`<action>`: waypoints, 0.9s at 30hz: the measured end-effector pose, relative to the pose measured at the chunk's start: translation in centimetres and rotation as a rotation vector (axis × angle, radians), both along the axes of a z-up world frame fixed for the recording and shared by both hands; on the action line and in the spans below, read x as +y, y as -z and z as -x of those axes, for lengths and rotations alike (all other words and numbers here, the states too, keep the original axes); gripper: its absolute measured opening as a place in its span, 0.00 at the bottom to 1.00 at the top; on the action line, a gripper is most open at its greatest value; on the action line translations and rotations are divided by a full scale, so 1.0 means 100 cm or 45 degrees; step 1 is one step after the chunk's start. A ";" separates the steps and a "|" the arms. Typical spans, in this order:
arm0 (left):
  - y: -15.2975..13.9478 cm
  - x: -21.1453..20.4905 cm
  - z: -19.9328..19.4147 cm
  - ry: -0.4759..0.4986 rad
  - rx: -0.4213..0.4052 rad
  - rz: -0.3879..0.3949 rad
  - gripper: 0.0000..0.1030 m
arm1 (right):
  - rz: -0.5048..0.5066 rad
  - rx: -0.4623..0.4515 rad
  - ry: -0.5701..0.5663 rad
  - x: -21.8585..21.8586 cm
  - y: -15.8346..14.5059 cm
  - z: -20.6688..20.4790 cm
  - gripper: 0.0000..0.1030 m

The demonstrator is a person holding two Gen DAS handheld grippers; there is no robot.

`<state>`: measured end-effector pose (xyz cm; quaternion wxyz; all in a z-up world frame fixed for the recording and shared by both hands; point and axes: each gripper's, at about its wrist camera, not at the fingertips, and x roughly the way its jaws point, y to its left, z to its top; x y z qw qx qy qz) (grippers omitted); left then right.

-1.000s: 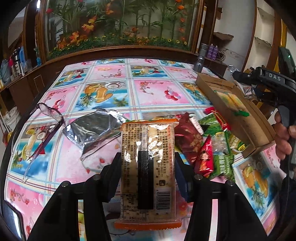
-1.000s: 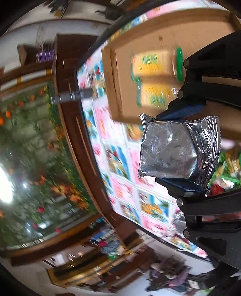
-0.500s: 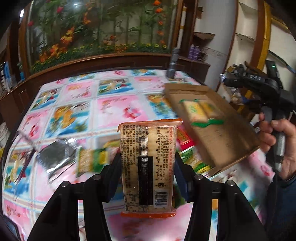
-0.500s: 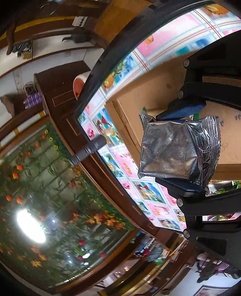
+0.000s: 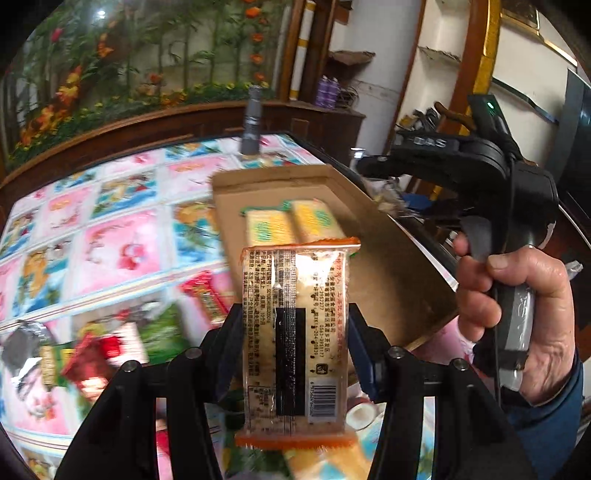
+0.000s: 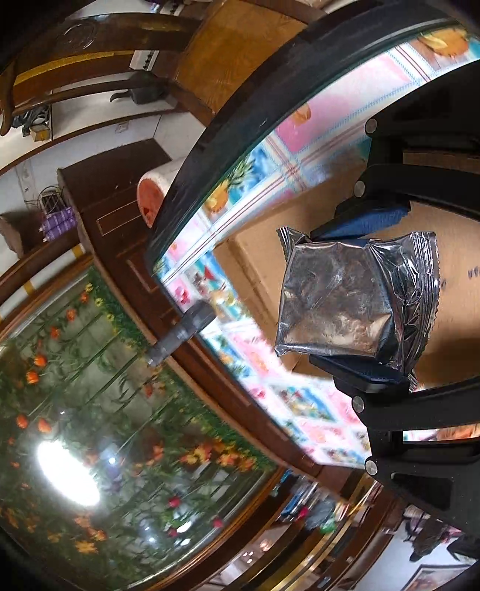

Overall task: Organize snacks
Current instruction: 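Carry the cracker pack in the left tool and foil pouch in the right tool to the box, then lower the cracker pack and open the left tool while the right tool releases the pouch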

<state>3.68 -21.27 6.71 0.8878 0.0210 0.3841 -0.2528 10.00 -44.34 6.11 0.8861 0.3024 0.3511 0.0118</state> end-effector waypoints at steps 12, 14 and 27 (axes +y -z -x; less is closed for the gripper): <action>0.031 -0.036 -0.010 0.059 0.068 -0.039 0.51 | 0.079 0.224 -0.066 0.007 0.037 -0.018 0.60; 0.032 -0.037 -0.011 0.064 0.066 -0.031 0.51 | 0.097 0.249 -0.073 0.009 0.041 -0.020 0.60; 0.036 -0.045 -0.009 0.085 0.022 -0.046 0.51 | 0.231 0.305 -0.079 0.020 0.046 -0.025 0.61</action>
